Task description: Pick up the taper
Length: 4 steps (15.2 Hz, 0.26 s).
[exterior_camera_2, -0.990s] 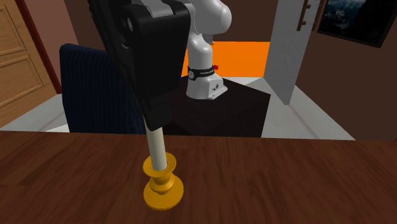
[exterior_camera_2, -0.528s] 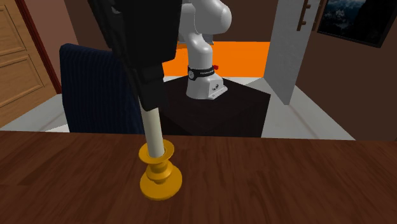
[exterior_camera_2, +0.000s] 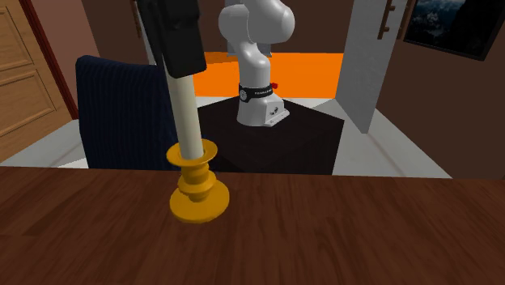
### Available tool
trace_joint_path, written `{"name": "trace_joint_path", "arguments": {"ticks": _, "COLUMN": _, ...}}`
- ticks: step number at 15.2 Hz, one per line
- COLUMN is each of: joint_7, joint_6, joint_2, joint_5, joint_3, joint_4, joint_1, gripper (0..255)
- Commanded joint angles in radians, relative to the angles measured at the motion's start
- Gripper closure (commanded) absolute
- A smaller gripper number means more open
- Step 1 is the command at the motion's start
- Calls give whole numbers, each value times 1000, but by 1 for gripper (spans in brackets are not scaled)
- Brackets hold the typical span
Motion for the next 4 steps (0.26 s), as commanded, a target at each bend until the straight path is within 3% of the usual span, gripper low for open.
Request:
{"name": "trace_joint_path", "arguments": {"ticks": 1, "joint_7": 1, "joint_6": -33, "joint_2": 6, "joint_5": -2, "joint_3": 0, "joint_4": 39, "joint_1": 8, "gripper": 255}}
{"name": "trace_joint_path", "arguments": {"ticks": 4, "joint_7": 2, "joint_6": -52, "joint_2": 12, "joint_5": -5, "joint_3": 0, "joint_4": 64, "joint_1": 13, "gripper": 255}}
